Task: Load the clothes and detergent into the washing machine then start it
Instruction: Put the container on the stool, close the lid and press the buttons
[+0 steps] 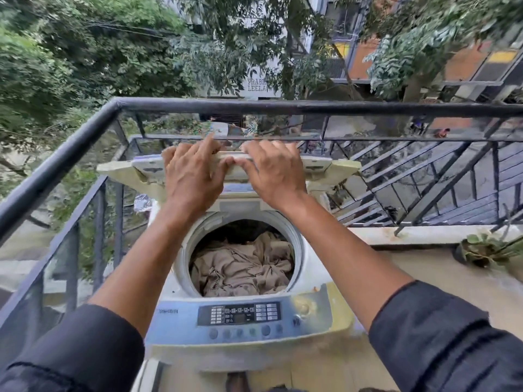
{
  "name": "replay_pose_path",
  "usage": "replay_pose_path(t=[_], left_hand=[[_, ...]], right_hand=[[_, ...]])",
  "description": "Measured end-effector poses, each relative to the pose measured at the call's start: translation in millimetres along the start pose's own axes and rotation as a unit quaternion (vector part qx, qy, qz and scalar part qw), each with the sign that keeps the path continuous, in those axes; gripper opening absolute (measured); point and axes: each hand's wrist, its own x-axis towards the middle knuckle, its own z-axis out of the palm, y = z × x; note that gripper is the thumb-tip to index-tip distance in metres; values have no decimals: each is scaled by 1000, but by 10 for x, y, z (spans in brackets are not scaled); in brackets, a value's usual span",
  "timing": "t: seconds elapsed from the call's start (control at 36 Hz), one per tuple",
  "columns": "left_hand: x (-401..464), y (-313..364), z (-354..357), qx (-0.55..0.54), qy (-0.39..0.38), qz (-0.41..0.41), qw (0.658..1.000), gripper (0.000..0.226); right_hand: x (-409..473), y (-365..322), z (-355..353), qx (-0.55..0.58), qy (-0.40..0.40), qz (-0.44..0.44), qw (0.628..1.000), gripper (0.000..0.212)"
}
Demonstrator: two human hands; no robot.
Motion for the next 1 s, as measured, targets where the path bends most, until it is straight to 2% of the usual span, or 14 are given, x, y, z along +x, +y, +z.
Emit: replay_pose_path(t=[0.08,0.17,0.22,0.33,0.47,0.53,0.58,0.69,0.83,0.92,1.0], left_hand=[[-291,9,-120,2,-53,-6,999,28],[-644,37,-218,-27,-101,-17,994,35],[-888,66,-252,-52,-131,-30,990,38],[-1346,93,-240,-124,-183,-92,971,28],[-1803,157,-120,-138,-232,-154,950,18],[-1904,174,-68,-133,-249,-168,945,11],[-1983,177,-22,-139,-265,-181,937,12],[-2129,166,71,-155,-294,-206,920,25],[-2309,172,202,-165,-320,-217,907,42],[-2362,169,225,-174,-301,-208,914,33],[-2388,116,233,-172,-297,-165,925,29]], right_hand=[[-283,-29,-76,9,-47,-29,998,50],[-612,-93,-76,26,-72,-52,996,35],[-841,-146,-57,51,-109,-48,992,34],[-1317,-223,-5,97,-184,-63,976,33],[-1798,-301,113,117,-251,-47,960,35],[-1924,-322,156,111,-262,-39,958,46],[-2010,-346,190,114,-270,-31,956,49],[-2131,-371,291,122,-288,-24,950,43],[-2293,-391,403,156,-315,4,936,48],[-2385,-424,426,141,-300,21,943,49],[-2537,-511,449,120,-269,16,956,60]])
